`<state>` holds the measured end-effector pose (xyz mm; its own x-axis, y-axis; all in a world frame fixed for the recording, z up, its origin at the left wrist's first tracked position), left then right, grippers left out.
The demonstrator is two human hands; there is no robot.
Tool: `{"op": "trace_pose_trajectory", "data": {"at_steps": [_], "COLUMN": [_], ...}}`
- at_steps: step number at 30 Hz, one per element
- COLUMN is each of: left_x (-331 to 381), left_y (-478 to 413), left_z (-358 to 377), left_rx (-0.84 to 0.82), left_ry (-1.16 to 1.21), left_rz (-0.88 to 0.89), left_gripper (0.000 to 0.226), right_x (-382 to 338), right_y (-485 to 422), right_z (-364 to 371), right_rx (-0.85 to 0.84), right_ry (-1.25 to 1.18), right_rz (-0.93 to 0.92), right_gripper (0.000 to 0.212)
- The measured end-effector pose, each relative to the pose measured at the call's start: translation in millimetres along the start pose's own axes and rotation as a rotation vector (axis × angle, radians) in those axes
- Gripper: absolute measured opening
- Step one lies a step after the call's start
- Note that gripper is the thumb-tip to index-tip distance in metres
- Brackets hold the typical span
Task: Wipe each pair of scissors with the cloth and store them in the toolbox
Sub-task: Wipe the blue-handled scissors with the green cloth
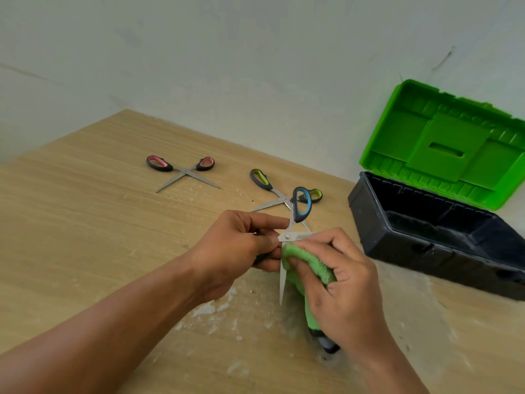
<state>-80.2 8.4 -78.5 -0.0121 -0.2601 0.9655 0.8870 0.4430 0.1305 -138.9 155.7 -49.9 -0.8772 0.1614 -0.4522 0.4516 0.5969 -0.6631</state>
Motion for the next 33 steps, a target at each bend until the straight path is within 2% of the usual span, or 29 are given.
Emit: {"op": "trace_pose_trajectory", "data": {"at_steps": [2, 5, 9, 15, 17, 22, 26, 30, 33], "left_x": [-1.4, -2.5, -3.4, -2.3, -1.3, -4.6, -5.7, -8.6, -9.1], "left_y": [0.1, 1.4, 0.0, -1.9, -2.6, -2.8, -1.9, -1.0, -0.1], "left_z": [1.4, 1.3, 2.8, -8.3, -8.9, -1.2, -1.0, 4.0, 3.6], "left_rx": [-0.005, -0.002, -0.003, 0.064, 0.072, 0.049, 0.048, 0.026, 0.051], "left_ry": [-0.029, -0.076, -0.068, -0.05, -0.026, -0.02, -0.046, -0.107, -0.106], "left_rz": [0.01, 0.021, 0.017, -0.007, -0.021, -0.027, 0.007, 0.024, 0.029], "left_gripper": [0.031, 0.032, 0.032, 0.032, 0.032, 0.031, 0.031, 0.031, 0.03], "right_x": [-2.1, 0.0, 0.3, -2.9, -2.6, -2.2, -2.7, -2.7, -3.0], "right_y": [0.1, 1.1, -0.7, 10.6, 13.4, 1.1, 4.8, 0.4, 0.9], "right_z": [1.0, 1.0, 0.5, 13.9, 14.9, 3.6, 6.5, 5.2, 9.0], "right_rx": [0.017, -0.077, 0.024, -0.277, -0.313, -0.067, -0.165, -0.017, -0.048], "right_ry": [0.022, -0.068, 0.042, -0.085, -0.099, 0.004, -0.053, 0.035, 0.012], "right_rz": [-0.025, -0.022, -0.013, -0.025, -0.032, -0.034, -0.04, -0.028, -0.028], "right_gripper": [0.023, 0.022, 0.023, 0.018, 0.019, 0.021, 0.021, 0.025, 0.024]}}
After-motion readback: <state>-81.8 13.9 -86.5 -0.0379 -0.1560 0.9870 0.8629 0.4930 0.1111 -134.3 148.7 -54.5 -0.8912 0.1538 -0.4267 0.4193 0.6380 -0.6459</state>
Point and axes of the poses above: each hand's wrist, its own y-axis away from the middle knuckle, its own z-axis out of the palm, x = y × z, the point moved 6 cm from there along -y, towards the middle knuckle, and after that the axes turned 3 degrees about x, right-handed, at the moved point
